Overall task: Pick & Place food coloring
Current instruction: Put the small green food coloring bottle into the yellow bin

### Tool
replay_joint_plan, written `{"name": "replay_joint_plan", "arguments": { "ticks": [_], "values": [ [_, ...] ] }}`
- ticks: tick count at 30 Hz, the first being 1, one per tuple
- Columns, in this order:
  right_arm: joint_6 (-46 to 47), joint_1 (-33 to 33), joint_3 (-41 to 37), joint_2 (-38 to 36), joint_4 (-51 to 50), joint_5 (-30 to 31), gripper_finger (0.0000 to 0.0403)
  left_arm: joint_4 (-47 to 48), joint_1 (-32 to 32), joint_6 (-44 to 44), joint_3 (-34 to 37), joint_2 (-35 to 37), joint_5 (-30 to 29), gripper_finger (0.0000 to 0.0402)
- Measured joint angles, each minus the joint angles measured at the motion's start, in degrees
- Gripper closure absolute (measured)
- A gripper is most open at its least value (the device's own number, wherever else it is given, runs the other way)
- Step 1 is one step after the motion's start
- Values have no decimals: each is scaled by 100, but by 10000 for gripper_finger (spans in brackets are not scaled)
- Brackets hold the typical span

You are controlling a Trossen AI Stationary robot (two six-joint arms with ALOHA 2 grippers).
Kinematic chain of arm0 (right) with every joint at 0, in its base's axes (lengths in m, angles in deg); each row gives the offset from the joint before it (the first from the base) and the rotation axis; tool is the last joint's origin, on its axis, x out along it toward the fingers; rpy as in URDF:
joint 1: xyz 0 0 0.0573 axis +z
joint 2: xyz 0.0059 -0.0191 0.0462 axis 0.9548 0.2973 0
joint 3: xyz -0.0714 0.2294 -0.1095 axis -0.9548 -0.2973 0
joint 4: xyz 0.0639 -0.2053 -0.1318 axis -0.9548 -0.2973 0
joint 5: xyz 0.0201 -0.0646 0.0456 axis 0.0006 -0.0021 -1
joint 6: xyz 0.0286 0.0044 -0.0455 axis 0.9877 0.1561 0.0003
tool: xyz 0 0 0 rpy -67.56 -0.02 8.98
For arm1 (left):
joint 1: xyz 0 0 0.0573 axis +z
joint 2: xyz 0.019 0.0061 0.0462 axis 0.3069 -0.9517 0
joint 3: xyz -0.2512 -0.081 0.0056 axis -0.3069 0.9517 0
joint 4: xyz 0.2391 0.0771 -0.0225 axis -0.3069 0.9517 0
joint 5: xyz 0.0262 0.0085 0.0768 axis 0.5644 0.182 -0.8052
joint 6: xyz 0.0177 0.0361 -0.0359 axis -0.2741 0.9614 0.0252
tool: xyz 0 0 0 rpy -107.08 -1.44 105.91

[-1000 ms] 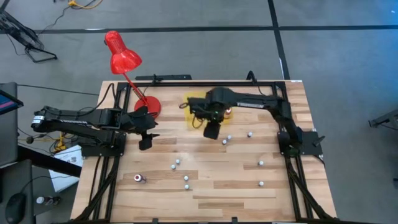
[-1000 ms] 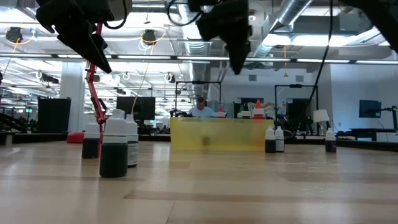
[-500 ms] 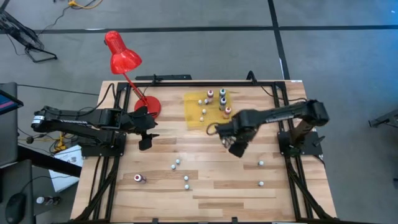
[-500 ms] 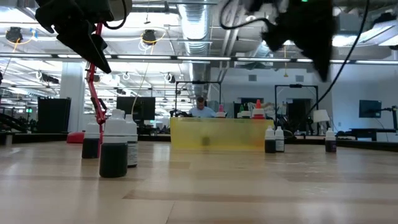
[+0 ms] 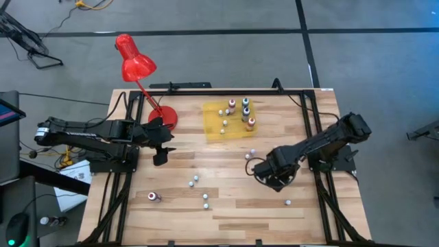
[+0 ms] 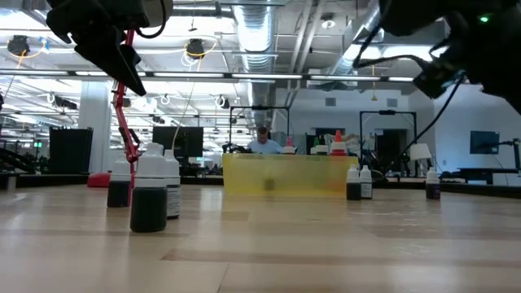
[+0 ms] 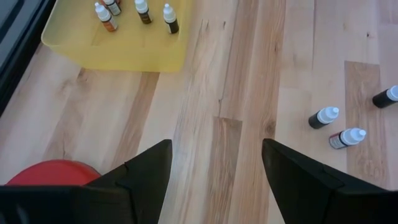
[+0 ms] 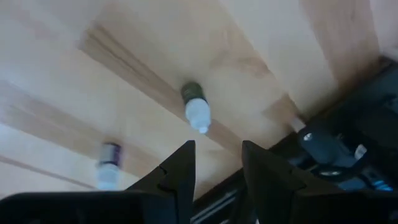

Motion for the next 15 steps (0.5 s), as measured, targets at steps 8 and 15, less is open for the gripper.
{"name": "replay_joint_plan", "arguments": {
  "ticks": [8,15],
  "values": [
    [-633,73,-662,-300,130,72,282,-56,0,-103,0,0,0,159],
    [685,36,-1533,-1807,967,362,282,-59,0,-117,0,-2,0,159]
  ]
}}
